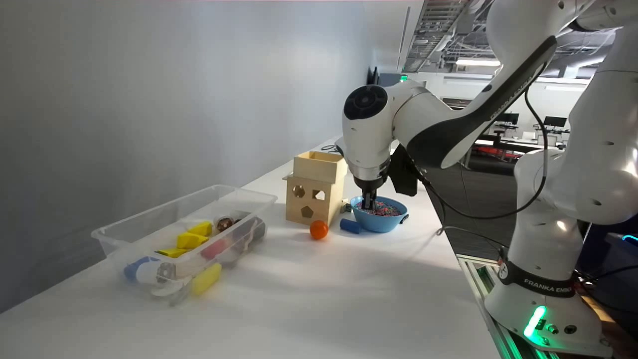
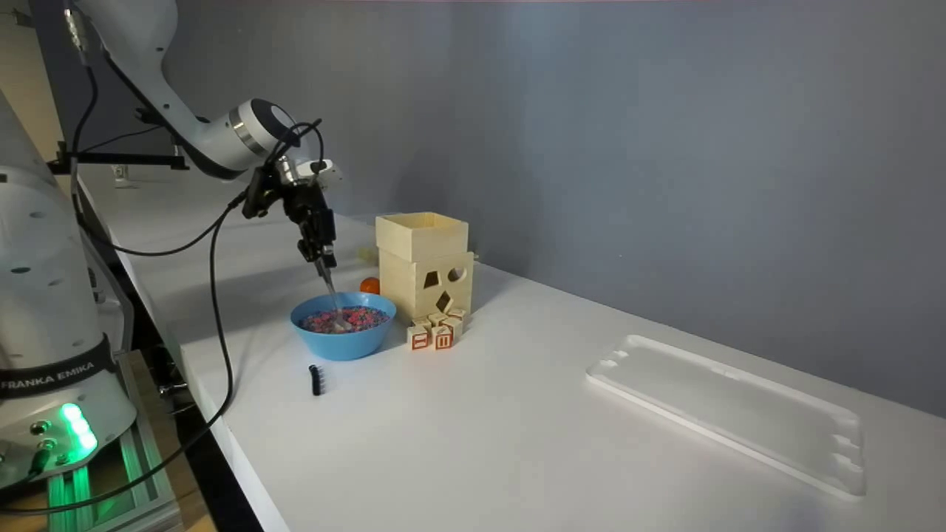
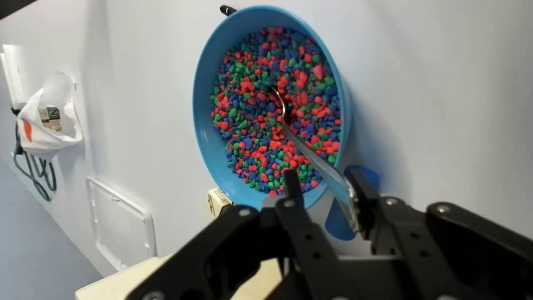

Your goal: Put some cereal from the blue bowl in the topmost box.

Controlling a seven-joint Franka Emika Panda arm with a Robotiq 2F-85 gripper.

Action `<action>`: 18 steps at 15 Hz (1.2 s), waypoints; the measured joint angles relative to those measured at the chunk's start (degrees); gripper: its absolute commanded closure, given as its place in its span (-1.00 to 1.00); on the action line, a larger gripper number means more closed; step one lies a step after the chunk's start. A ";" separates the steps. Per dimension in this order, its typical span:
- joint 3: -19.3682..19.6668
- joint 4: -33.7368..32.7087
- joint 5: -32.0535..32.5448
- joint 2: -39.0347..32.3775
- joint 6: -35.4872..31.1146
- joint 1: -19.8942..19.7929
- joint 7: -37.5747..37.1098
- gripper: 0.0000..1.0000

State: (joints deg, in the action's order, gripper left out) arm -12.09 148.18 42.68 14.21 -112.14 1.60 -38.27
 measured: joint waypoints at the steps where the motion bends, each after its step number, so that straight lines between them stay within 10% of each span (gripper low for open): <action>1: 0.00 0.03 0.00 0.00 0.44 0.16 -0.23 0.46; 2: 0.00 0.07 0.00 0.00 0.74 0.28 -0.39 0.91; 5: 0.00 0.09 0.00 -0.02 1.35 0.64 -0.65 1.00; 18: -0.02 0.11 -0.29 2.93 2.38 3.43 -1.60 0.98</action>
State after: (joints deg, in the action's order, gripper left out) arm -12.11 148.29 42.39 17.14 -109.76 5.03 -39.87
